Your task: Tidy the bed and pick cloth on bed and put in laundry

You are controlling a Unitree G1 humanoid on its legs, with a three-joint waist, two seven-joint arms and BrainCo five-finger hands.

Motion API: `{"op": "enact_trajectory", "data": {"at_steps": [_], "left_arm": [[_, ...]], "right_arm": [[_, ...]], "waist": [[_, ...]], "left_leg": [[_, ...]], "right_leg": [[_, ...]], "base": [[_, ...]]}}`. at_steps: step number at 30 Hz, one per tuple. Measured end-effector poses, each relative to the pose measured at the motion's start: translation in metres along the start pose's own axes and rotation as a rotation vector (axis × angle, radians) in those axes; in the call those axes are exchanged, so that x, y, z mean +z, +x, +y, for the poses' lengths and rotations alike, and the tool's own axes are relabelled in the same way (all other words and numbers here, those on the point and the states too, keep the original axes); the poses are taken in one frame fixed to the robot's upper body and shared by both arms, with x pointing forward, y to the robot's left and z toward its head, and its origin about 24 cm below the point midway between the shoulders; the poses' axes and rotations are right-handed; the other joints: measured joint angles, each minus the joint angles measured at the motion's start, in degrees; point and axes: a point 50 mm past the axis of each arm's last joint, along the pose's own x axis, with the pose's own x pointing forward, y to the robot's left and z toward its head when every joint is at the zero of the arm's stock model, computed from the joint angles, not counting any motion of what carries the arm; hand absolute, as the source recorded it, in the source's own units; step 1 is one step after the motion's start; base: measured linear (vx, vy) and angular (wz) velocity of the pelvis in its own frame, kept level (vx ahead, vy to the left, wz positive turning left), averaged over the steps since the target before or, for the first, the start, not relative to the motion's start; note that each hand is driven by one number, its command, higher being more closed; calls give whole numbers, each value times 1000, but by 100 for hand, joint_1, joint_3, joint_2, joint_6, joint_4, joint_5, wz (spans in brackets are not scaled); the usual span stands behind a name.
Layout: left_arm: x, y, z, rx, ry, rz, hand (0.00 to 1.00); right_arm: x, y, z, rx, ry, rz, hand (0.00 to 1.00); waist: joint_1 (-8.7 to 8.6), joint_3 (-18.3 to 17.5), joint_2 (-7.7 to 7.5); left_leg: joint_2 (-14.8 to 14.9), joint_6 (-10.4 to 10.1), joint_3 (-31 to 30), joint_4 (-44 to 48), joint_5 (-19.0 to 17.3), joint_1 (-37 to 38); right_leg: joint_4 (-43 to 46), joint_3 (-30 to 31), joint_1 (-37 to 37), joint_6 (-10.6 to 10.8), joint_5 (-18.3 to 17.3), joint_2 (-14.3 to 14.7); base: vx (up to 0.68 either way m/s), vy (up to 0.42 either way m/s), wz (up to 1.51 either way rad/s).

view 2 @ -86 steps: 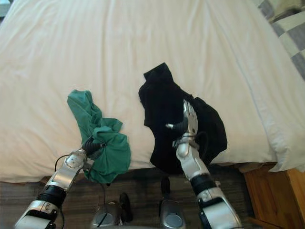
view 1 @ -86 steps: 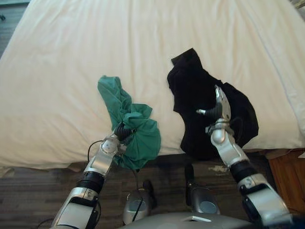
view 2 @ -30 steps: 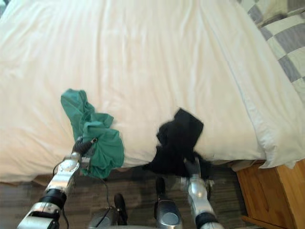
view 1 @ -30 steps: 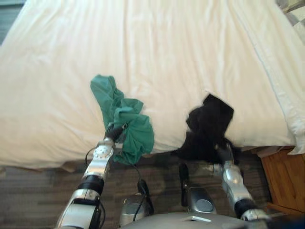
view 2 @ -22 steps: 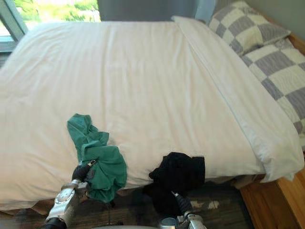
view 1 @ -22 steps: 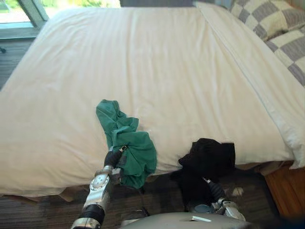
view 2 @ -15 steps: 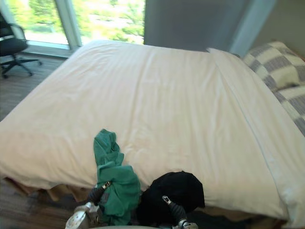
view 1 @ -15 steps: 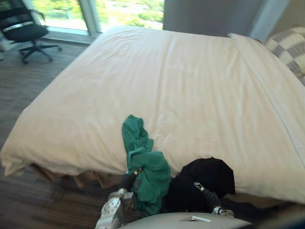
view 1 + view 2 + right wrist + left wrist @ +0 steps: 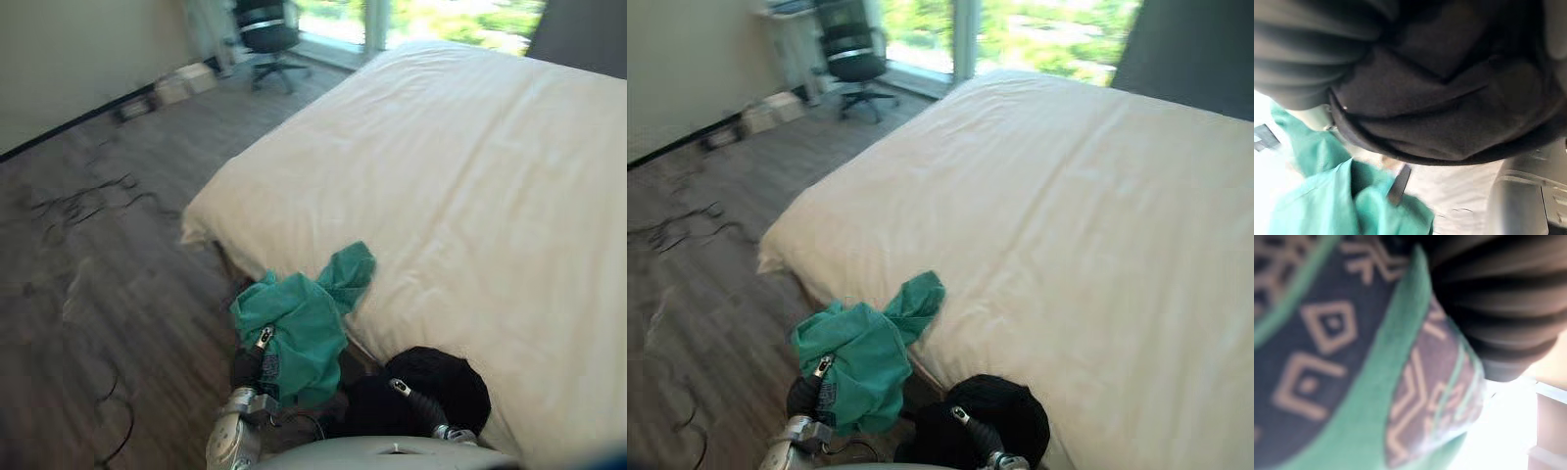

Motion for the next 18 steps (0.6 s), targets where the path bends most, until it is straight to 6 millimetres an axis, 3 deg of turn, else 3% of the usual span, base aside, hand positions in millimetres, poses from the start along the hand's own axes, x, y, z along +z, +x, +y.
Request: {"op": "enact_trajectory", "data": {"at_steps": [1,2,3,6,8,9,10,11,12,13,15,16,17,18], "left_arm": [[-3,-1,-1,-14,-17,11,100],[-7,-4,-1,-7,-28,33,100],[-13,-5,-5,1,-54,59,100],[-31,-16,-1,72,-81,170,100],[-41,-19,-3,97,-72,244,100],[-45,-22,-4,99,-68,280,100],[-48,-22,-5,98,-63,309,100],[-44,-23,-2,87,-42,308,100],[-44,-25,1,86,-26,320,100],[-47,-32,5,100,-18,350,100],[-47,-32,6,98,-1,361,100],[-46,-32,7,95,14,367,100],[-44,-33,5,87,31,363,100],[-42,-33,6,93,38,354,100]], "right_arm": [[2,1,-1,-22,22,-12,100],[2,2,-1,-38,45,-19,100],[4,3,0,-50,70,-34,100],[17,8,4,-52,41,-84,100],[27,8,2,-87,-80,-122,100],[31,7,0,-100,-120,-132,100],[28,4,-2,-108,-123,-122,100],[26,2,-2,-111,-117,-117,100],[27,1,-2,-110,-117,-125,100],[24,-5,-1,-113,-94,-128,100],[17,-8,2,-118,-48,-113,100],[14,-10,5,-112,-37,-112,100],[11,-11,11,-93,-43,-103,100],[10,-11,14,-79,-51,-99,100]], "waist": [[-14,6,1],[-14,17,31],[-47,91,50],[108,190,53],[156,294,228],[138,339,298],[110,362,271],[145,391,154],[156,388,180],[126,385,309],[86,375,206],[82,351,187],[91,357,186],[113,375,157]], "left_leg": [[91,168,618,538,-210,-126],[143,177,985,876,-243,-161],[199,277,1273,1244,-308,-201],[138,381,1351,1495,-413,-340],[140,228,1296,1592,-443,-502],[81,-76,1295,1376,-589,-493],[96,-161,1606,1204,-1044,-437],[296,-102,2128,1631,-1382,-333],[625,-31,2259,2194,-1550,-356],[1122,-214,2236,2517,-1551,-221],[858,-264,1945,2166,-1511,-136],[672,-209,1841,1849,-1406,-75],[489,10,1654,1516,-1221,-70],[388,94,1556,1308,-1111,-69]], "right_leg": [[59,-217,225,0,-1,-3],[201,-325,340,-21,-32,2],[510,-349,410,-210,-168,-30],[336,-261,537,-381,-384,148],[335,-361,537,-354,-400,225],[367,-524,552,-365,-462,242],[301,-766,670,-279,-530,152],[147,-1023,761,-269,-535,42],[157,-1122,829,-225,-511,53],[290,-1224,944,-227,-512,168],[682,-1247,908,-322,-459,-23],[904,-1250,823,-429,-261,-147],[1269,-1222,611,-459,-90,-300],[1391,-1142,505,-418,-94,-365]], "base": [[110,81,156],[150,127,188],[115,151,161],[36,126,103],[-111,113,72],[-155,122,92],[-112,103,84],[-26,49,58],[60,37,49],[86,41,67],[74,175,68],[81,266,79],[67,202,95],[42,141,91]]}}
